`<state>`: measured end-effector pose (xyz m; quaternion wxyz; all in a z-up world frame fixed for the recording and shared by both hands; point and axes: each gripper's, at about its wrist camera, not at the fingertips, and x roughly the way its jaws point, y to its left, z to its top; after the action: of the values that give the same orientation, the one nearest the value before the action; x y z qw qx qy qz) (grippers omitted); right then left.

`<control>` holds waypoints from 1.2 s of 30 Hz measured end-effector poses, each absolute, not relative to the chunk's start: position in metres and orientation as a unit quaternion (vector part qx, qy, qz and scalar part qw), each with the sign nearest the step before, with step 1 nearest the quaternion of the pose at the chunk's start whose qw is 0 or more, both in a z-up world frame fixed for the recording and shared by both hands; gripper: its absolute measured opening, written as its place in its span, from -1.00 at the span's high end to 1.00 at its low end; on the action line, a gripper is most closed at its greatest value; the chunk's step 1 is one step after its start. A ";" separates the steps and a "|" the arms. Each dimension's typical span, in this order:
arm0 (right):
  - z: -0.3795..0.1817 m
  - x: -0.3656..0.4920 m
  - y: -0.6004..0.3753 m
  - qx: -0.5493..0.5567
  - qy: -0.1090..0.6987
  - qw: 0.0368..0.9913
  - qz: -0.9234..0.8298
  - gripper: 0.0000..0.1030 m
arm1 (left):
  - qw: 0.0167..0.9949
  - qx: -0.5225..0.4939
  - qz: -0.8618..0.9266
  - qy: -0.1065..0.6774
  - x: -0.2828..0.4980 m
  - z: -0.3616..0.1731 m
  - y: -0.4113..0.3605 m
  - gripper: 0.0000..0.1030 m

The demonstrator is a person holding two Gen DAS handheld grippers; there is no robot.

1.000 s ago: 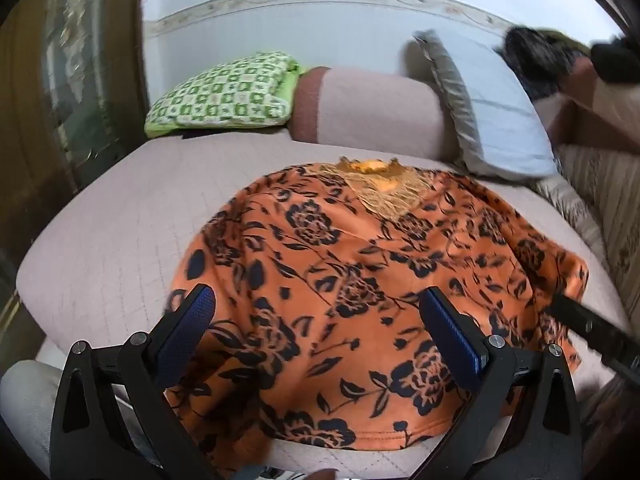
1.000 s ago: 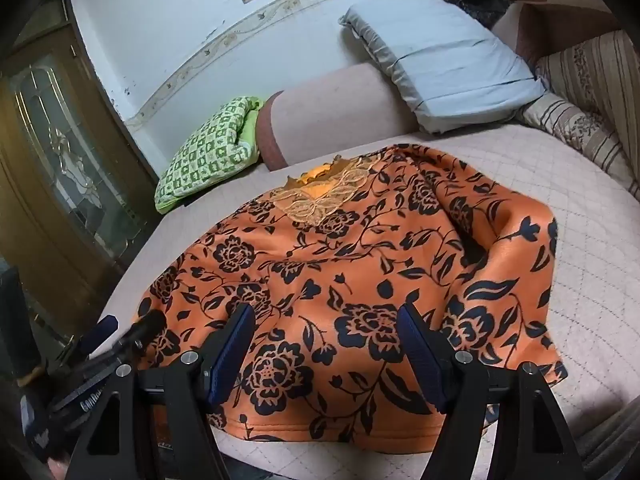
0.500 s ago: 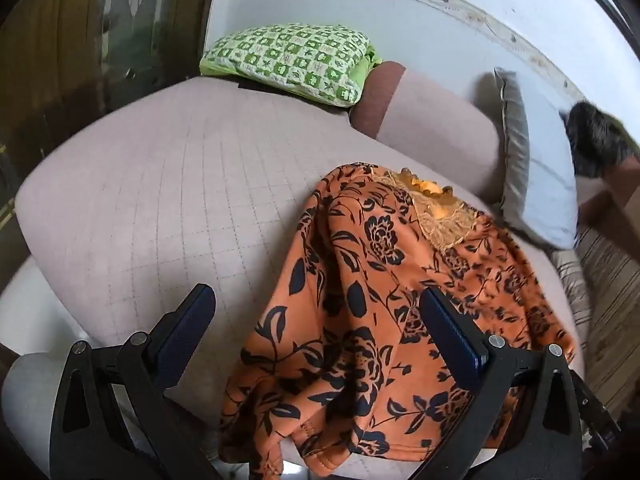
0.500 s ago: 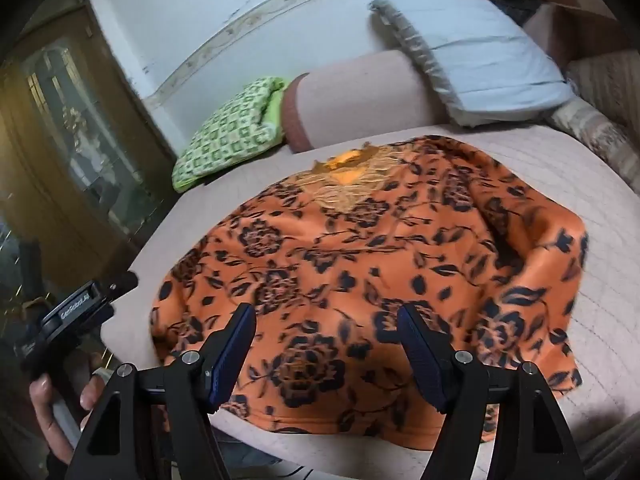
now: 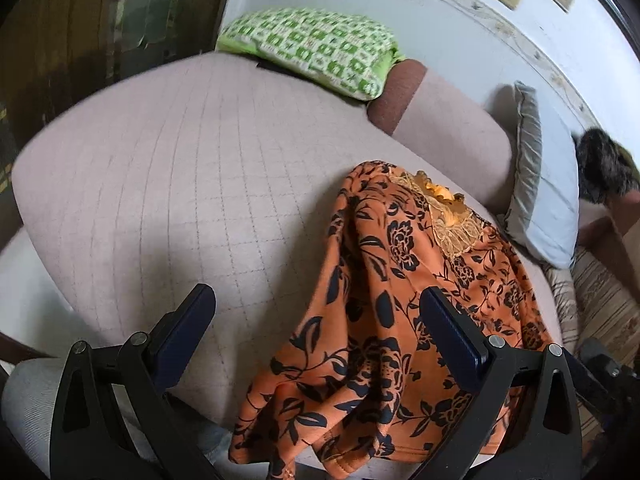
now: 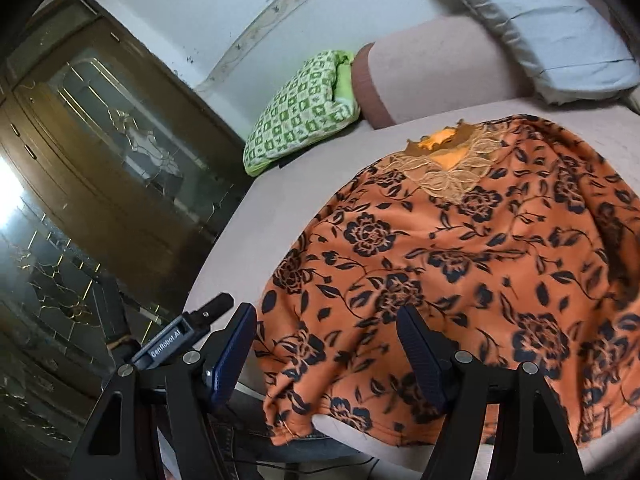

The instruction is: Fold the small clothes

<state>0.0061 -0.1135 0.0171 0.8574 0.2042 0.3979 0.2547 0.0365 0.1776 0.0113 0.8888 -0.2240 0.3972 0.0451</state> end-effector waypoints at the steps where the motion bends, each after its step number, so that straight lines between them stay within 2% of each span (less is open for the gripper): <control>1: 0.018 0.011 -0.108 0.201 0.403 0.856 0.253 -0.37 | 0.885 -0.232 0.043 0.401 0.038 0.009 0.181 -0.99; 13: 0.010 0.050 -0.073 0.199 0.467 0.824 0.254 -0.38 | 0.879 -0.221 0.062 0.418 0.037 0.002 0.186 -0.99; 25: 0.022 0.096 -0.027 0.198 0.497 0.795 0.288 -0.37 | 0.859 -0.240 0.037 0.451 0.085 -0.001 0.205 -0.99; 27: 0.024 0.103 -0.018 0.200 0.498 0.790 0.296 -0.37 | 0.851 -0.246 0.027 0.463 0.089 -0.016 0.204 -0.89; 29: 0.023 0.110 -0.009 0.196 0.506 0.784 0.302 -0.37 | 0.837 -0.248 0.012 0.488 0.093 -0.027 0.198 -0.61; 33: 0.013 0.135 0.018 0.167 0.540 0.766 0.306 -0.30 | 0.834 -0.238 -0.007 0.498 0.098 -0.031 0.189 -0.57; 34: 0.009 0.142 0.025 0.160 0.548 0.762 0.306 -0.28 | 0.834 -0.234 -0.005 0.499 0.099 -0.032 0.188 -0.48; 36: -0.006 0.158 0.044 0.146 0.573 0.746 0.306 -0.23 | 0.828 -0.236 -0.007 0.509 0.102 -0.038 0.187 -0.11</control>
<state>0.1585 0.0436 -0.0058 0.7463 0.1459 0.5729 0.3057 0.1021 0.1869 -0.0375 0.8276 -0.2361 0.5091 -0.0065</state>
